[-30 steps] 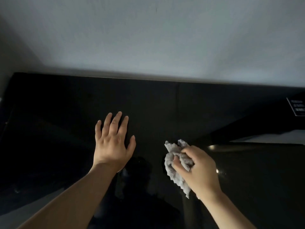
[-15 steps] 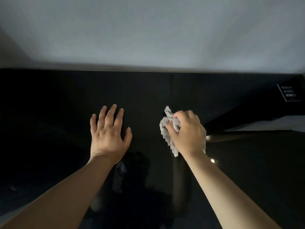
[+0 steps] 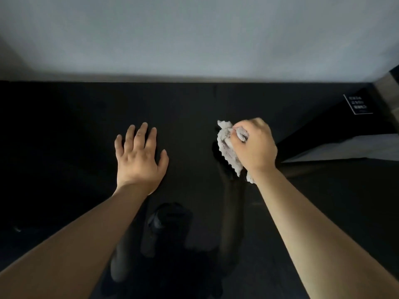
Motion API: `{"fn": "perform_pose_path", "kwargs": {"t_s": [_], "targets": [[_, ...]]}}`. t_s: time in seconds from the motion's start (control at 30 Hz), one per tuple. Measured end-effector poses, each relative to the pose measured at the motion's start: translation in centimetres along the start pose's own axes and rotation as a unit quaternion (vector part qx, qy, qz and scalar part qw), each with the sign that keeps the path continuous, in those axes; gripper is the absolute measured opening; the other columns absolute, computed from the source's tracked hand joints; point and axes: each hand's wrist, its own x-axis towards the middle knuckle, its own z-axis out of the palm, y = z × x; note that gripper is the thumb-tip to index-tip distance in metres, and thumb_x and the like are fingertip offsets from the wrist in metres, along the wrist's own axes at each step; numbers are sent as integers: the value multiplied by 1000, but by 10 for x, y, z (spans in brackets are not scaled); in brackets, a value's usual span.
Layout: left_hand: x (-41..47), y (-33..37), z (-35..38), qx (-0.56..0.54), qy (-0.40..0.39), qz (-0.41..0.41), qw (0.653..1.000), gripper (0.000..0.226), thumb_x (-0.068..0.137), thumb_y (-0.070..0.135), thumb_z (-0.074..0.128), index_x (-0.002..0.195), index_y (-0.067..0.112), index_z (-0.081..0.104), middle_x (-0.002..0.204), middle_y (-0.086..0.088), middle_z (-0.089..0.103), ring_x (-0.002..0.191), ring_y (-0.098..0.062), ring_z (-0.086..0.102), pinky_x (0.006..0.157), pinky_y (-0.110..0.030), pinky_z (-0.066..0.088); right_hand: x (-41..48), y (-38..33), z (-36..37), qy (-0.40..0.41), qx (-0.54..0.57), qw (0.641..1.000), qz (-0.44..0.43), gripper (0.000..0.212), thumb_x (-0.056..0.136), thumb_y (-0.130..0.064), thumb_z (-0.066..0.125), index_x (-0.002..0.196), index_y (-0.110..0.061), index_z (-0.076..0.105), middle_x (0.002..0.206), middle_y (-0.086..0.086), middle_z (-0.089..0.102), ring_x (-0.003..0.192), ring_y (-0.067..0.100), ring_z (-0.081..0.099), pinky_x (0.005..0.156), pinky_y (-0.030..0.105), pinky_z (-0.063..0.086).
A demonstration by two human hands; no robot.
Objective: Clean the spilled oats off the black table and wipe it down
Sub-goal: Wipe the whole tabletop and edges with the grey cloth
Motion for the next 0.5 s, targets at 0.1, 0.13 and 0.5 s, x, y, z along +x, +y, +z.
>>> {"fn": "perform_pose_path", "kwargs": {"t_s": [0.1,0.13,0.5], "targets": [[1,1,-1,-3,4,3,1000,61,93,45,35,146,16,32,155,-7,23,145,-28,9,118,-50,5,-31,7,15,1,-26,1000,12,17,83,-40,58,83,-23,62,88,-6,55,84,17,55,63,30,45],[0,1,-1,0,3,2,1000,61,93,45,34,147,16,31,155,-7,23,146,-28,9,118,-50,5,-51,8,12,4,-30,1000,0,20,83,-42,56,81,-23,61,85,-7,54,80,15,54,61,27,40],[-77,14,-45,-64,-24,80,994,56,95,42,36,140,10,45,148,-11,39,140,-31,29,116,-52,18,-179,18,-37,-48,45,998,8,20,77,-47,48,74,-28,56,75,-13,52,68,6,53,53,26,47]]}}
